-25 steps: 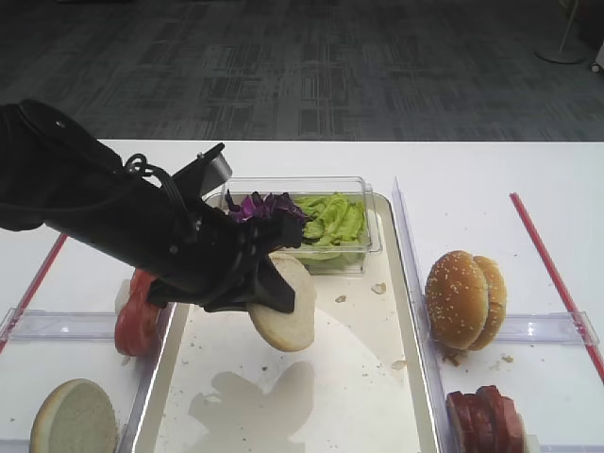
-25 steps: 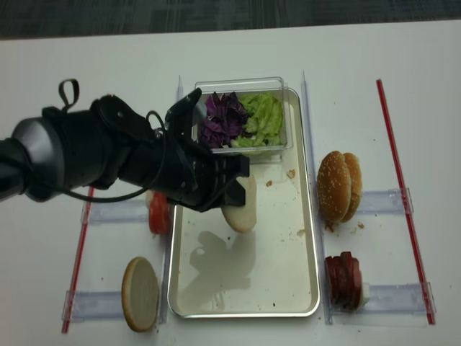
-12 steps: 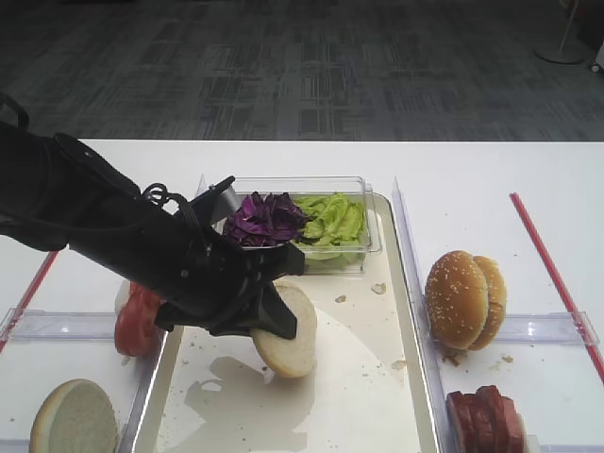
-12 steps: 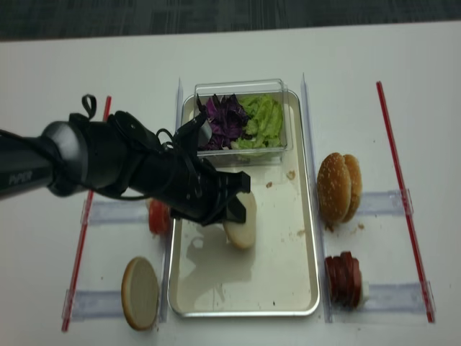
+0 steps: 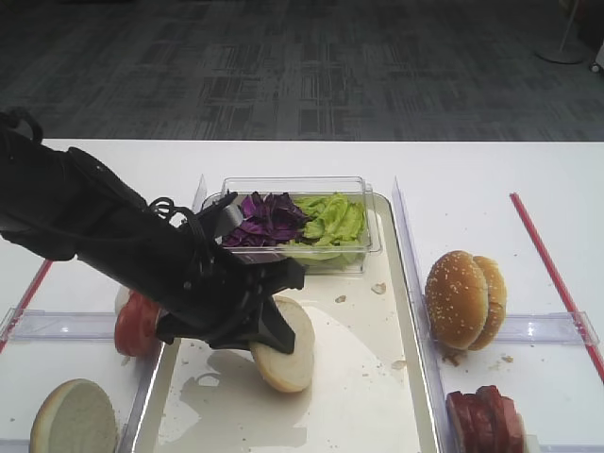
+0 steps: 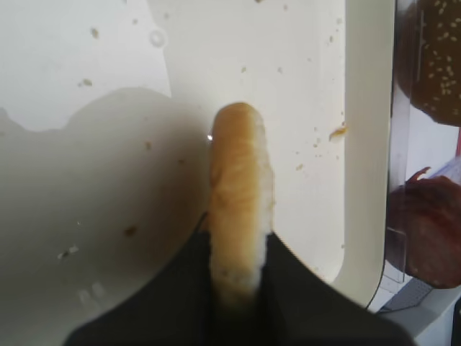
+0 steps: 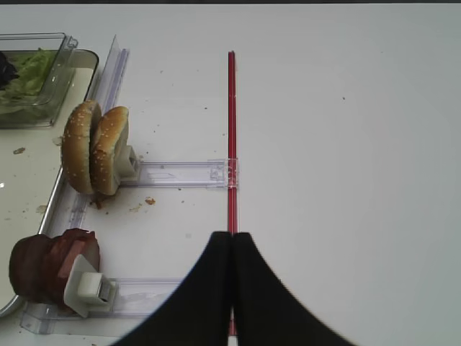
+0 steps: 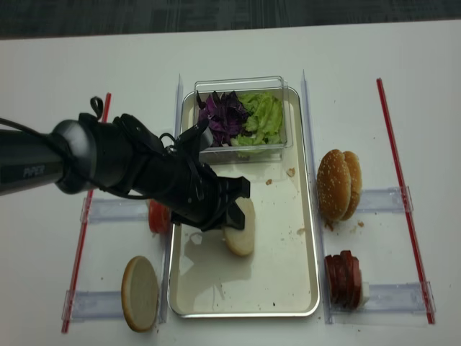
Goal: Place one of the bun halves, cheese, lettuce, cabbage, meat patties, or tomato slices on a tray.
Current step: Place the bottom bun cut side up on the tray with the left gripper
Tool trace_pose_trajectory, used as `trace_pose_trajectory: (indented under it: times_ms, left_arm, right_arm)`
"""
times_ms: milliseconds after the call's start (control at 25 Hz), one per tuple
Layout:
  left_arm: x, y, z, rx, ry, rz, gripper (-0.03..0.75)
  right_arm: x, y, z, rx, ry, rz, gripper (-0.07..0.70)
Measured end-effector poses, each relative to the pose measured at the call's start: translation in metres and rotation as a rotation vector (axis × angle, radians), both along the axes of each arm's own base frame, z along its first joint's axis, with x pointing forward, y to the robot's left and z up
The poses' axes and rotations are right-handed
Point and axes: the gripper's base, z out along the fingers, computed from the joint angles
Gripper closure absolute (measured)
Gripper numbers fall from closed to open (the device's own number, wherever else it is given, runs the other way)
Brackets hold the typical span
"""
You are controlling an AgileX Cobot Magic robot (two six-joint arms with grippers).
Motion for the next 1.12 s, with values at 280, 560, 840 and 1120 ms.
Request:
trace_pose_trajectory:
  times_ms: [280, 560, 840, 1120]
  left_arm:
    - [-0.0002, -0.0002, -0.0011, 0.0, 0.007, -0.001, 0.657]
    - [-0.0015, -0.0006, -0.0007, -0.007, 0.02, -0.007, 0.525]
    - [-0.0017, -0.0007, -0.0006, -0.008, 0.028, -0.002, 0.434]
    - [-0.002, -0.0008, -0.0005, -0.01, 0.034, -0.001, 0.429]
  right_arm:
    - [0.0, 0.0, 0.0, 0.0, 0.0, 0.0, 0.267]
    - [0.0, 0.0, 0.0, 0.0, 0.0, 0.0, 0.267]
    - [0.0, 0.0, 0.0, 0.0, 0.0, 0.0, 0.267]
    - [0.0, 0.0, 0.0, 0.0, 0.0, 0.0, 0.267]
